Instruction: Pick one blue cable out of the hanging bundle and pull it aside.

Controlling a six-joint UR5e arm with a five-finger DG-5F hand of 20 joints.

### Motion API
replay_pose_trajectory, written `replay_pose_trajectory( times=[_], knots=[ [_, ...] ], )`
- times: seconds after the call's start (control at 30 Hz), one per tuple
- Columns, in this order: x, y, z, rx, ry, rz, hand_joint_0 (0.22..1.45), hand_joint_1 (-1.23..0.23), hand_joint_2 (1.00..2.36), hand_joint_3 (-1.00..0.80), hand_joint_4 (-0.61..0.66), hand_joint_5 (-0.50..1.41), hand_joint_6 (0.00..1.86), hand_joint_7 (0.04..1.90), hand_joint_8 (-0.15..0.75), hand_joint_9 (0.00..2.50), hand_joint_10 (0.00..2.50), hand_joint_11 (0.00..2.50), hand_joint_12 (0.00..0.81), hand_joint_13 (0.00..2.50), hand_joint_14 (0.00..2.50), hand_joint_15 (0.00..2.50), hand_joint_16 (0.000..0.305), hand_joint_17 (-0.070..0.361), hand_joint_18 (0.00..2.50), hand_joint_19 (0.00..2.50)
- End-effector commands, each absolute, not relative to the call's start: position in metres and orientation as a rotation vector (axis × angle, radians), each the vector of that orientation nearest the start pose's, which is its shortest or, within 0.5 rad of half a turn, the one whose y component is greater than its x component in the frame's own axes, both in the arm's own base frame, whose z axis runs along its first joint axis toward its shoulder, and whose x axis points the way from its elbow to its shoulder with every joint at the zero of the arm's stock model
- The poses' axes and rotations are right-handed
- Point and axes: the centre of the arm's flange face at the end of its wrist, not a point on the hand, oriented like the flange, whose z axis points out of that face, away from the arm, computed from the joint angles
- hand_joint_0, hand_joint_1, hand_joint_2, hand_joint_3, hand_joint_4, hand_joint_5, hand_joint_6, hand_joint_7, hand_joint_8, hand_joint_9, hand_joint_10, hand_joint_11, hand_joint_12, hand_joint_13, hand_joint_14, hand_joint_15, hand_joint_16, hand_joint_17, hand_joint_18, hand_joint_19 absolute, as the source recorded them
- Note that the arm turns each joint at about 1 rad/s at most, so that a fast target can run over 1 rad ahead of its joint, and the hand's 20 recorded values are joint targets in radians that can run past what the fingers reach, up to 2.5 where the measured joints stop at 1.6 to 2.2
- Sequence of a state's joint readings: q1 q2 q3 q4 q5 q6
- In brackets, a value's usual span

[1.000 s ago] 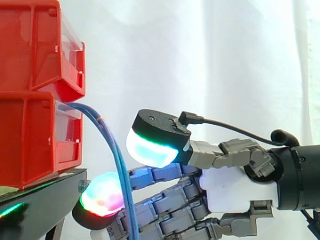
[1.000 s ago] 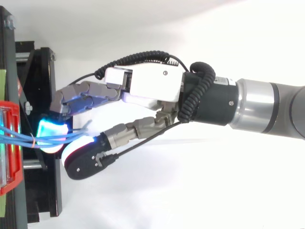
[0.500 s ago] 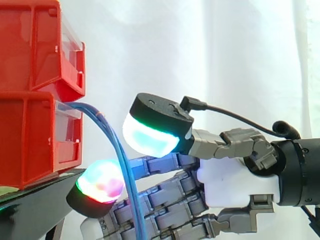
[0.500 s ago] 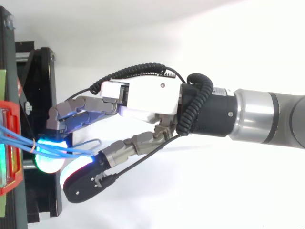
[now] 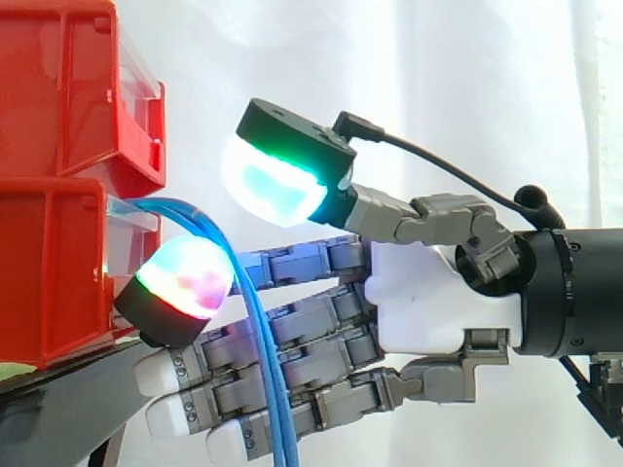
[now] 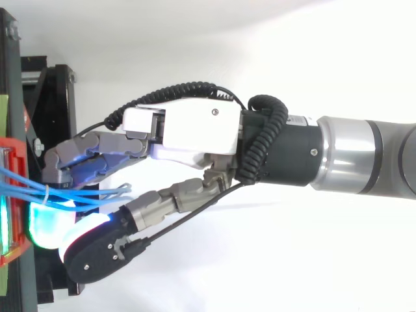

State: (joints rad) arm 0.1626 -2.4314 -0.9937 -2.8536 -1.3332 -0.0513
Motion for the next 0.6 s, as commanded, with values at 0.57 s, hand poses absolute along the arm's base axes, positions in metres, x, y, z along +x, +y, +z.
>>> replay_pose_trajectory(
  times=[0.57],
  knots=[
    [0.822, -0.033, 0.187, 1.191, 1.163, 1.135, 0.53, -0.56, 1.0, -0.5, 0.28, -0.11, 0.5, 1.06, 0.266, 0.7, 0.01, 0.25, 0.304, 0.51, 0.01, 0.22, 0.041, 0.092, 0.46, 0.34]
  ],
)
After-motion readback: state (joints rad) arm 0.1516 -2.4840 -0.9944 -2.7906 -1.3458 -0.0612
